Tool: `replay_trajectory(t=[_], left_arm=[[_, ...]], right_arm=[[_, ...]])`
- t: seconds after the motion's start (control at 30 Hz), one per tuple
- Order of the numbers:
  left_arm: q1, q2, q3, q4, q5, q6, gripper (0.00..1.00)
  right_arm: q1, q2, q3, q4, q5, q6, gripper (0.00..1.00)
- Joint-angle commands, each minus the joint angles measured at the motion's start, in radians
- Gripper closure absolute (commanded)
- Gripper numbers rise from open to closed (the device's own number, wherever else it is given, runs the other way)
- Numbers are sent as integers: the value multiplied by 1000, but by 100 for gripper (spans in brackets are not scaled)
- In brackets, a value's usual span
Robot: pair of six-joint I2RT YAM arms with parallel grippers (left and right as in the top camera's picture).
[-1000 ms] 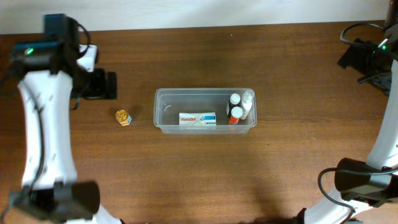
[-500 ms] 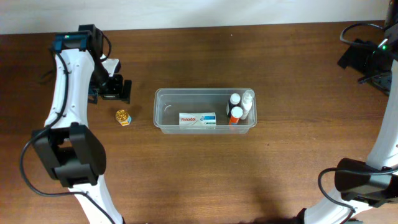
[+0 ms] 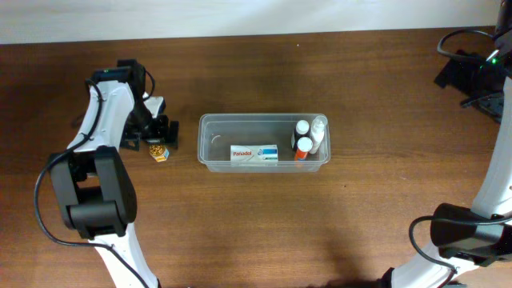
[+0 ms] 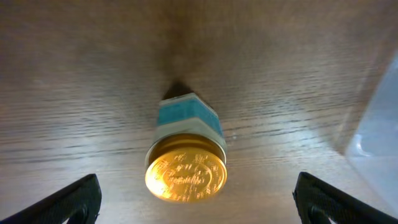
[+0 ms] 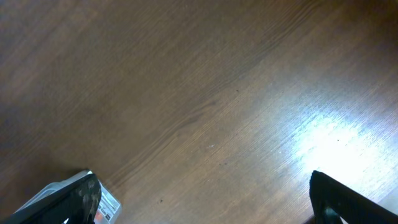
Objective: Pack container
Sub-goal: 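Lower the left gripper around the gold-lidded jar and grasp it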
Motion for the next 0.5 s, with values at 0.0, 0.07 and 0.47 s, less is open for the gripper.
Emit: replay_trajectory(t=[0.0, 0.07, 0.47], left_arm=[[5, 11, -67, 79, 13, 60, 1], [5, 11, -82, 116, 14, 88, 1], [5, 18, -98, 204, 6, 248, 7]], right_arm=[[-6, 3, 1, -5, 5, 7, 2], [-6, 3, 1, -5, 5, 7, 2], [-6, 3, 1, -5, 5, 7, 2]])
